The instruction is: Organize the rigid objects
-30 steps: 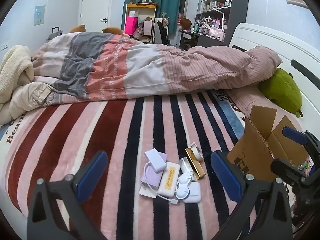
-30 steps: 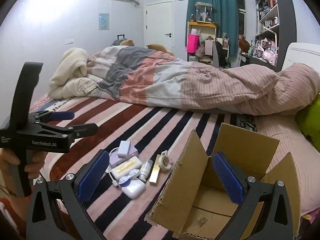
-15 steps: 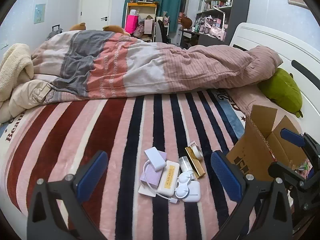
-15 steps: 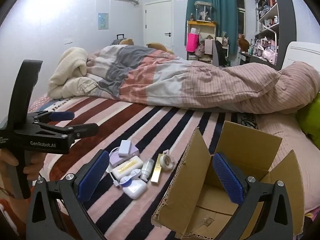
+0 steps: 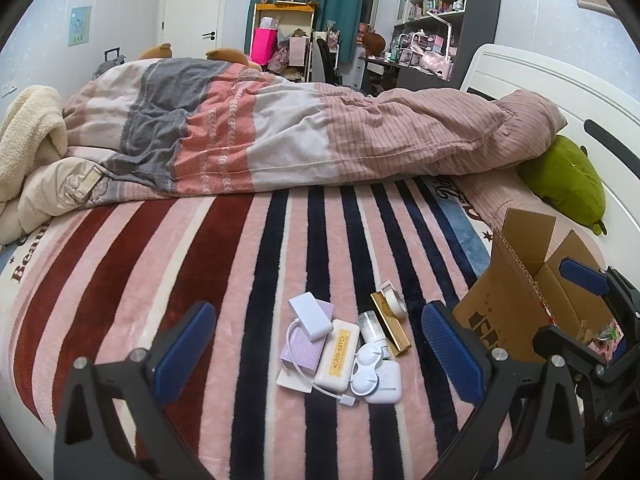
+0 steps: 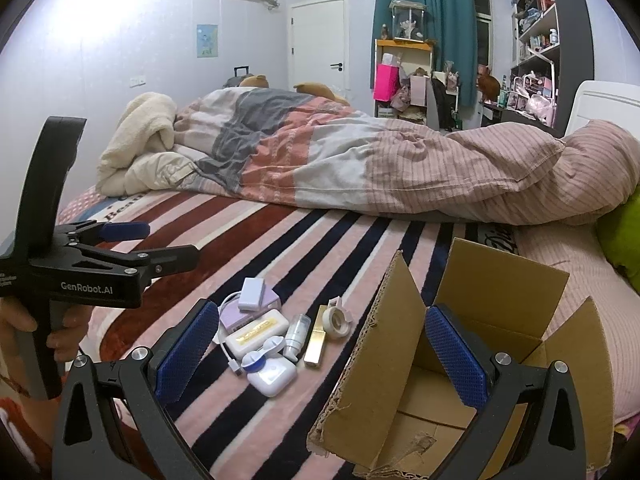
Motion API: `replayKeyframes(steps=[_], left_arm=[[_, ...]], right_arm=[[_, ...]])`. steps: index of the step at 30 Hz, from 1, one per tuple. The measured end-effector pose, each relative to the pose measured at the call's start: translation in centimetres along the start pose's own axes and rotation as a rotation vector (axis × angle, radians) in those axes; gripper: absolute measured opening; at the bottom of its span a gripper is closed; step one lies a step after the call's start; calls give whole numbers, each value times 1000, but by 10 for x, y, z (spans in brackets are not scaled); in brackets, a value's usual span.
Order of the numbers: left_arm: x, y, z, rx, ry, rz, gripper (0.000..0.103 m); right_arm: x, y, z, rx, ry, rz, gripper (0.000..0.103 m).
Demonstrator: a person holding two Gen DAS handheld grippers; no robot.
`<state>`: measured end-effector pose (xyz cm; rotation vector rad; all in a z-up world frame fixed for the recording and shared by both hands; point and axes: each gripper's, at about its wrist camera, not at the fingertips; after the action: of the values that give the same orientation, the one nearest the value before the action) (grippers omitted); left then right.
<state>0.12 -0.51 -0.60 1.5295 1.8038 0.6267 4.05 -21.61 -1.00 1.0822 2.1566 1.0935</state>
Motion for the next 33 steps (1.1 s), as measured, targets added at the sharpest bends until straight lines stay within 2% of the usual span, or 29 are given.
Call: replayKeyframes(steps=[33], left_arm=[[1, 0, 0, 1, 3, 3, 103]], right_arm=[[-2, -3, 3, 7, -1, 6, 103]])
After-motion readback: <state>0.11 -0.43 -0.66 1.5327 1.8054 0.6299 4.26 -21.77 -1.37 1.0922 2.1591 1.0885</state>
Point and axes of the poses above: each gripper's, at about its wrist camera, not at the fingertips, and z roughly the way its jaws point, x to its left, y to its top, and after that the axes turned 5 degrees about -y, right-handed
